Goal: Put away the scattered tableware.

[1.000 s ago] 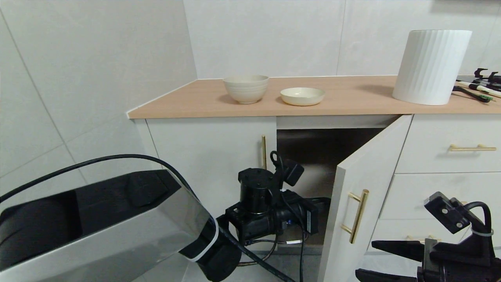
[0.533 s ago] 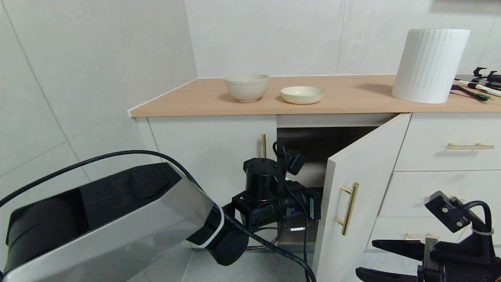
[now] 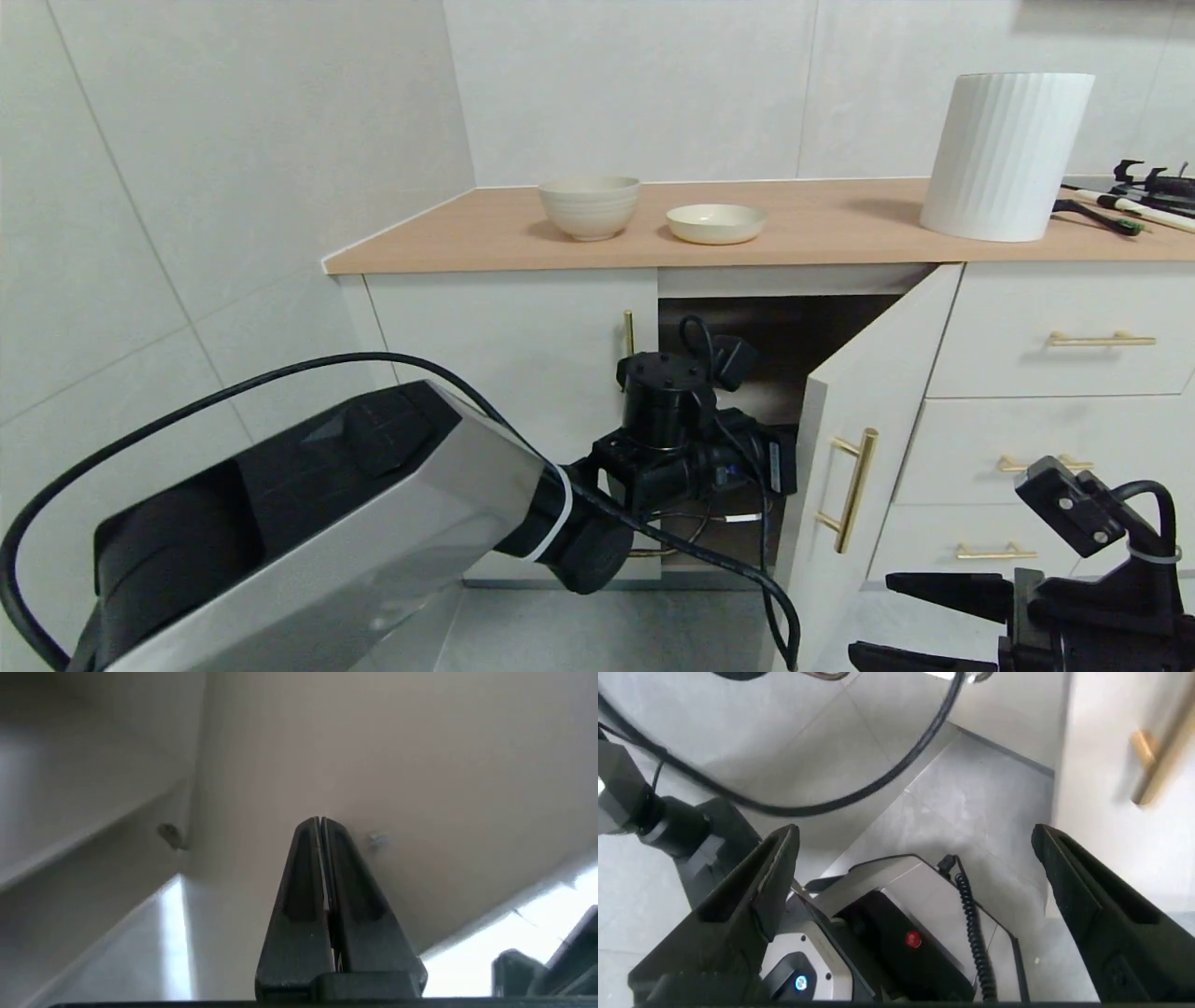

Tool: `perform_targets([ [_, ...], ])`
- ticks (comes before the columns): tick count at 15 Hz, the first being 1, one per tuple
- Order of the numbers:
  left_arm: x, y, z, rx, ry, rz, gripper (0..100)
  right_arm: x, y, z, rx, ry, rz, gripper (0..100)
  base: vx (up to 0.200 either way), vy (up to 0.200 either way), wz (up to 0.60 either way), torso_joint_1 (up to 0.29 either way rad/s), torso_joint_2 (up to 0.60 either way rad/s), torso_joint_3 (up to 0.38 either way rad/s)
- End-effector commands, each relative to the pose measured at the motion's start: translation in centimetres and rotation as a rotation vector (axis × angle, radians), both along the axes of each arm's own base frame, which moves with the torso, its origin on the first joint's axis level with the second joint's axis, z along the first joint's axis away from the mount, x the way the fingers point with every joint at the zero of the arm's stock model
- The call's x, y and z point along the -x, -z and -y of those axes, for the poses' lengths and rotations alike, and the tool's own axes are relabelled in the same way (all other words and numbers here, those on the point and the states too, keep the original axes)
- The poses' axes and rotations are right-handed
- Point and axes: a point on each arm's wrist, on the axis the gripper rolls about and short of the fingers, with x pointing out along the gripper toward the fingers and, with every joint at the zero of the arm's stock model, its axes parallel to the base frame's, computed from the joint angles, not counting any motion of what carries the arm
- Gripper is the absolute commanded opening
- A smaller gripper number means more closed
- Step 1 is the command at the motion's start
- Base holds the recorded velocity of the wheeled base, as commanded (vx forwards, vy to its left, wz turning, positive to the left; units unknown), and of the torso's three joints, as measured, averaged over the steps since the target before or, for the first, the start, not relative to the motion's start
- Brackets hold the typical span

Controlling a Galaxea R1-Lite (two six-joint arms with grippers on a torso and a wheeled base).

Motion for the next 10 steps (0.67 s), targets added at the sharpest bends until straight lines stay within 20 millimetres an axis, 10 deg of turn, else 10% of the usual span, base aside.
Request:
perform_targets([
  [1, 0.5, 0.0, 0.7, 0.004, 0.015, 0.001, 0, 0.3, -0.6, 0.2, -0.021, -0.006, 0.029, 100, 0.0, 0.0, 0.0, 0.0, 0.0, 0.0],
  [7, 11.0, -5.9, 4.0, 0.026, 0.249, 0.019, 0, 5.7, -5.0, 1.2, -0.161, -0.237, 0.173, 100, 0.0, 0.0, 0.0, 0.0, 0.0, 0.0],
  [10, 9.1, -5.9, 1.7, 0.01, 0.155, 0.01, 0, 5.9, -5.4, 1.3, -0.131, -0.235, 0.132, 100, 0.0, 0.0, 0.0, 0.0, 0.0, 0.0],
])
